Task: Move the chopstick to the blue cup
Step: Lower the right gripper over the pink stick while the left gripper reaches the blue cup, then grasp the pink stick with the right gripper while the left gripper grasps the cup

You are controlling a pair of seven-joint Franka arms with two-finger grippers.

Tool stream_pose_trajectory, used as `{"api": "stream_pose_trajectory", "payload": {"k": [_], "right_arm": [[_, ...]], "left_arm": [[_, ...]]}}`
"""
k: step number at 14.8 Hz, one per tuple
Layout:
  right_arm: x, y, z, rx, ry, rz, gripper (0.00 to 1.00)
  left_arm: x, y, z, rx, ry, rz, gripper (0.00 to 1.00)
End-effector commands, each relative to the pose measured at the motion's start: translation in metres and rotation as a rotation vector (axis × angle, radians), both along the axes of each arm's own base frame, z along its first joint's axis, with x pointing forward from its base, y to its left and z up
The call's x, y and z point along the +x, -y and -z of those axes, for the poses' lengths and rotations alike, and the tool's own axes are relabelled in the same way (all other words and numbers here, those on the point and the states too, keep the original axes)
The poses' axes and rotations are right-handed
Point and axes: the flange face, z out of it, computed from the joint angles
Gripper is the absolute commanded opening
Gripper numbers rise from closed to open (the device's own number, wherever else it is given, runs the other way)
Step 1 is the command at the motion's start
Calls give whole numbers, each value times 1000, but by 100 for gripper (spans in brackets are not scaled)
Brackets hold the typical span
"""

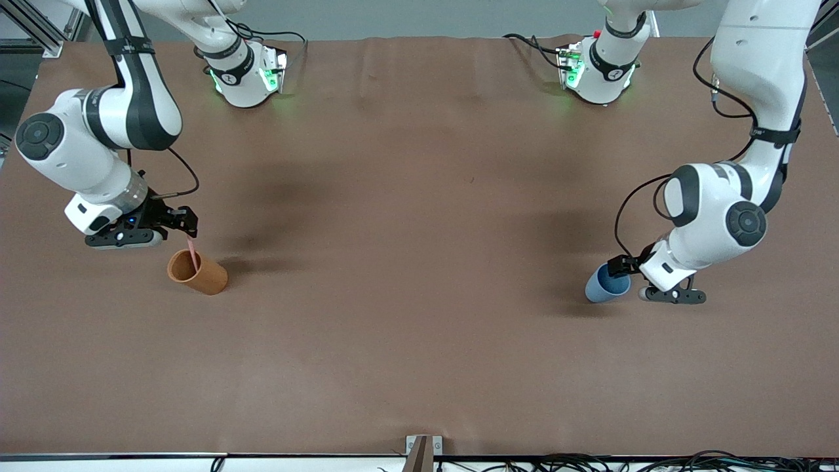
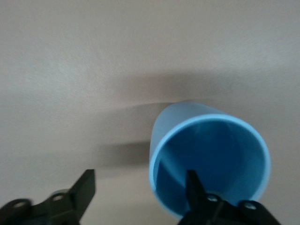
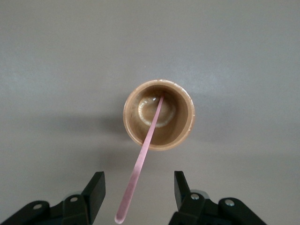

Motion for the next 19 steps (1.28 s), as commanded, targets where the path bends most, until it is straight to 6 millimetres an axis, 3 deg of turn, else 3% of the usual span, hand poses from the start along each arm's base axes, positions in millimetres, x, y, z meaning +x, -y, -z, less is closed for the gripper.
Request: {"api": "stream_pose_trajectory", "payload": {"k": [1, 5, 9, 11, 16, 19], "right_arm": [[-15, -7, -4, 0, 13, -10, 62], [-20, -8, -9, 2, 10, 2, 44], [-21, -6, -10, 2, 12, 7, 25], [-22, -6, -10, 2, 10, 8, 22], [-24, -7, -6, 2, 1, 7, 21], [-25, -7, -4, 2, -11, 16, 21]], "left_arm": [[6, 3, -6, -2, 13, -2, 0], [9, 6, -13, -2, 25, 1, 0], [26, 15, -48, -11, 9, -10, 0], [30, 35, -80, -13, -28, -60, 0], [2, 190, -110, 10, -40, -253, 0], [-24, 281, -103, 0, -65, -370, 0]]}}
